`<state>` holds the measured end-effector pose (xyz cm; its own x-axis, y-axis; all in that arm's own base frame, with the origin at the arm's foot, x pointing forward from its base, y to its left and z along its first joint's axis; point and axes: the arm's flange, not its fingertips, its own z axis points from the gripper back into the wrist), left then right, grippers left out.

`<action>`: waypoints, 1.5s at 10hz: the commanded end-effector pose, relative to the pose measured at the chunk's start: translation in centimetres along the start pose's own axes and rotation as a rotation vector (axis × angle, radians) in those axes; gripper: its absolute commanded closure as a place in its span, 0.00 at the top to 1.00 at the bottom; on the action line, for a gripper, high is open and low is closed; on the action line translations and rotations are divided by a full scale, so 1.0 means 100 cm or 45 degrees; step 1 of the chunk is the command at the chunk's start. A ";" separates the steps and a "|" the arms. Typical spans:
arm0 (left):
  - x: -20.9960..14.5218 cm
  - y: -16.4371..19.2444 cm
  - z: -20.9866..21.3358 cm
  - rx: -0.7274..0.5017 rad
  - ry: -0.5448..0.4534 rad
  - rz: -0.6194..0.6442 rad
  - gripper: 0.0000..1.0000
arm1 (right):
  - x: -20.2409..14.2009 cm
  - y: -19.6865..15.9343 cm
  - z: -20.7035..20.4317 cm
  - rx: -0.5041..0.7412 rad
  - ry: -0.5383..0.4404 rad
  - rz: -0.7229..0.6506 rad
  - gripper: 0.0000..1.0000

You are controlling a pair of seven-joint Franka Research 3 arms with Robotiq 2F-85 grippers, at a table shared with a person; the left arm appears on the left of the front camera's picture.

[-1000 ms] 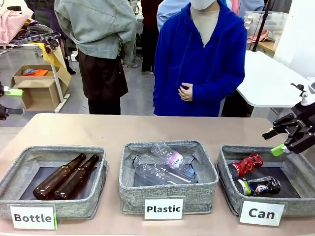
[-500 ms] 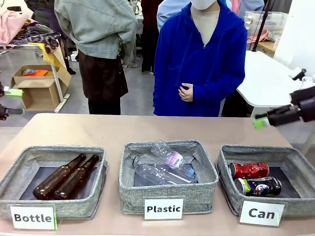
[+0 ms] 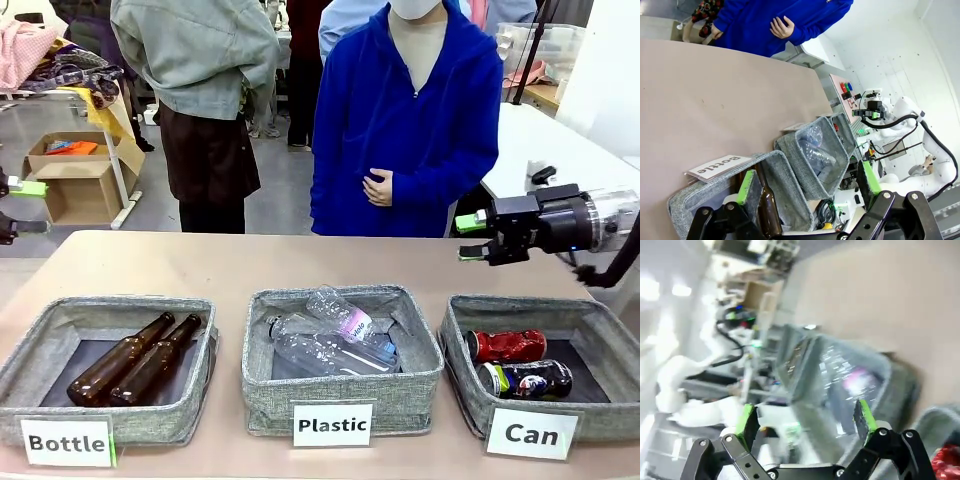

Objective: Sort the can waste into the basket.
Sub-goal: Pick up the can waste from the table and place it in the right Fabric basket.

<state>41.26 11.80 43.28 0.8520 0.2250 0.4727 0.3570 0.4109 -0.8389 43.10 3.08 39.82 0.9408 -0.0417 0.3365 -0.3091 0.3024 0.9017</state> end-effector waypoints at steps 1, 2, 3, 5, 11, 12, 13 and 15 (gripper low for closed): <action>0.001 -0.003 0.000 0.005 -0.002 0.014 1.00 | 0.018 0.008 0.013 0.241 -0.033 -0.190 1.00; 0.001 -0.003 0.000 0.005 -0.002 0.014 1.00 | 0.025 0.007 0.017 0.241 -0.118 -0.228 1.00; 0.001 -0.003 0.000 0.005 -0.002 0.014 1.00 | 0.001 0.002 -0.003 0.131 0.033 -0.088 1.00; 0.001 -0.003 0.000 0.005 -0.002 0.014 1.00 | 0.001 0.002 -0.003 0.131 0.033 -0.088 1.00; 0.001 -0.003 0.000 0.005 -0.002 0.014 1.00 | 0.001 0.002 -0.003 0.131 0.033 -0.088 1.00; 0.001 -0.003 0.000 0.005 -0.002 0.014 1.00 | 0.001 0.002 -0.003 0.131 0.033 -0.088 1.00; 0.001 -0.003 0.000 0.005 -0.002 0.014 1.00 | 0.001 0.002 -0.003 0.131 0.033 -0.088 1.00; 0.001 -0.003 0.000 0.005 -0.002 0.014 1.00 | 0.001 0.002 -0.003 0.131 0.033 -0.088 1.00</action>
